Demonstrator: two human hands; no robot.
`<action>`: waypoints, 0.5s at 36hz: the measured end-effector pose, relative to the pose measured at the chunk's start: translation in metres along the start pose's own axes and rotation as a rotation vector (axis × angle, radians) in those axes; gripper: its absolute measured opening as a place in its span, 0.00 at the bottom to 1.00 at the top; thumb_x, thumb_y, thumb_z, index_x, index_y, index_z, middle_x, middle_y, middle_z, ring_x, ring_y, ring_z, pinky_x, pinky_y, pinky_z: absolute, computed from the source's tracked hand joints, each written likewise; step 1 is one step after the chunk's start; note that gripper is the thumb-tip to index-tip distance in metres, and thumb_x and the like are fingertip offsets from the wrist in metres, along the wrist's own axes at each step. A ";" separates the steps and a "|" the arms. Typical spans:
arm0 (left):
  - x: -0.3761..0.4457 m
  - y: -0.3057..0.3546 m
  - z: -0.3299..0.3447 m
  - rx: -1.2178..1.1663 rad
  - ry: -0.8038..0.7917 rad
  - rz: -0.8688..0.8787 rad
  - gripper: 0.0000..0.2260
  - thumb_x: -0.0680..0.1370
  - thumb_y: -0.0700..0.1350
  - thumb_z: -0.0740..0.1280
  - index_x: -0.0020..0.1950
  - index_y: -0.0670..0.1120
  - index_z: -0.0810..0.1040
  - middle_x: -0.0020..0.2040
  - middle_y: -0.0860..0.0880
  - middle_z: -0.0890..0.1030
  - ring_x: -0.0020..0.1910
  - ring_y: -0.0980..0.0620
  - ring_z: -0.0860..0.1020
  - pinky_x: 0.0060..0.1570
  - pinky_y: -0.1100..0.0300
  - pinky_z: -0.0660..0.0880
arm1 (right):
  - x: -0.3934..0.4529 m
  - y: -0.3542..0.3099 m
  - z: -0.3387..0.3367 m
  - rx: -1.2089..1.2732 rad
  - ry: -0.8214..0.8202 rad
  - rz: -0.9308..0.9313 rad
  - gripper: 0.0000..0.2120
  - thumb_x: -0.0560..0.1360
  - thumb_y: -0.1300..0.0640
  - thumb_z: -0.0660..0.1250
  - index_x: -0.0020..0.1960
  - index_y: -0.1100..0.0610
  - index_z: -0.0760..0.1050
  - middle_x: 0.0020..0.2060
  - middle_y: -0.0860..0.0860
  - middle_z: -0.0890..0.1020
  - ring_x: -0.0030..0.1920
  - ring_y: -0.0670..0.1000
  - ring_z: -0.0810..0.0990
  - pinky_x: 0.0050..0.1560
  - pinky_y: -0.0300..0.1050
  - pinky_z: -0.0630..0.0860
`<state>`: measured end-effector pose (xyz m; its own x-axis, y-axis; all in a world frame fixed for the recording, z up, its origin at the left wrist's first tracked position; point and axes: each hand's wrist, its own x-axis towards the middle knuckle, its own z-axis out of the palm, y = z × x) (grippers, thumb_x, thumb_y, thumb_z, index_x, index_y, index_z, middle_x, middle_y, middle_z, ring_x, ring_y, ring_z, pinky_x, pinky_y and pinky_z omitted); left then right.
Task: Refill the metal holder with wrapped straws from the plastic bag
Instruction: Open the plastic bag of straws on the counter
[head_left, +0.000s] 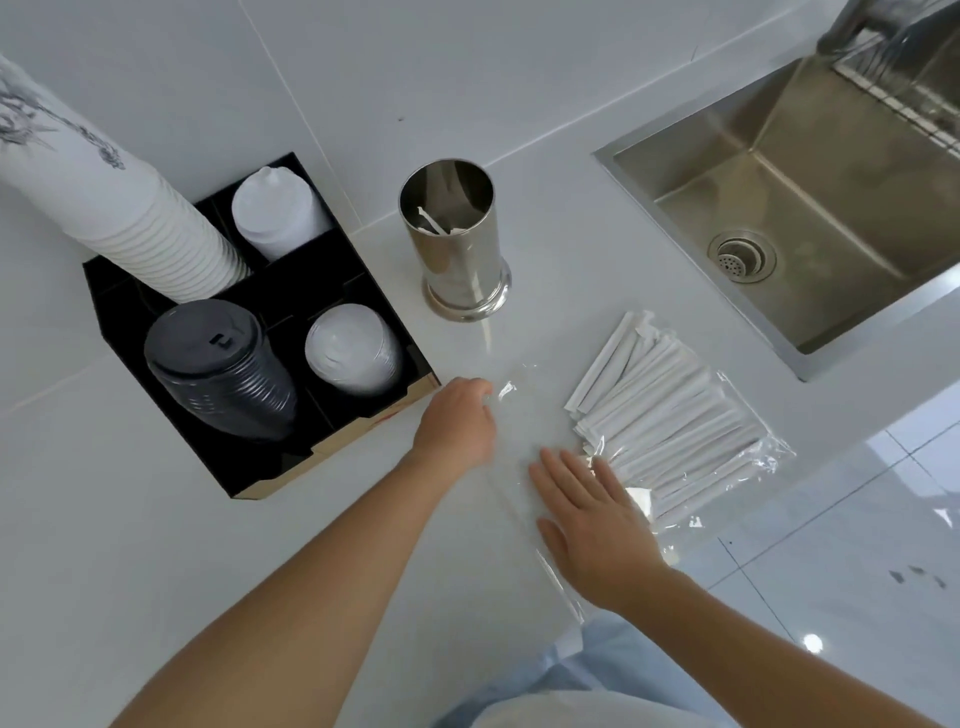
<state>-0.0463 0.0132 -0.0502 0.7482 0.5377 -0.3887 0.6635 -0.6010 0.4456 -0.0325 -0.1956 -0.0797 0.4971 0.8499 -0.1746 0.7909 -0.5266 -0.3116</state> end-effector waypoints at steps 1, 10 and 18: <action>0.002 0.000 0.000 0.023 -0.010 -0.005 0.15 0.78 0.39 0.58 0.62 0.44 0.76 0.63 0.45 0.75 0.63 0.45 0.72 0.56 0.57 0.69 | 0.000 -0.001 0.003 -0.008 -0.010 0.002 0.28 0.82 0.46 0.42 0.72 0.57 0.70 0.70 0.54 0.73 0.69 0.57 0.73 0.69 0.56 0.57; 0.017 0.002 -0.007 0.116 -0.034 0.017 0.16 0.76 0.39 0.60 0.63 0.46 0.76 0.61 0.46 0.77 0.61 0.44 0.74 0.53 0.56 0.70 | -0.008 0.010 0.026 -0.067 0.009 -0.030 0.26 0.81 0.45 0.50 0.74 0.57 0.67 0.74 0.52 0.67 0.74 0.55 0.65 0.71 0.58 0.56; 0.022 -0.002 -0.015 0.090 0.015 0.068 0.12 0.75 0.41 0.64 0.57 0.47 0.81 0.57 0.49 0.80 0.59 0.48 0.76 0.54 0.57 0.72 | -0.008 0.009 0.029 -0.089 -0.008 -0.047 0.28 0.80 0.43 0.51 0.76 0.55 0.62 0.75 0.51 0.63 0.76 0.54 0.59 0.73 0.57 0.53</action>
<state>-0.0317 0.0350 -0.0474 0.7915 0.5028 -0.3474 0.6099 -0.6863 0.3962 -0.0392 -0.2064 -0.1080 0.4564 0.8735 -0.1694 0.8419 -0.4856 -0.2355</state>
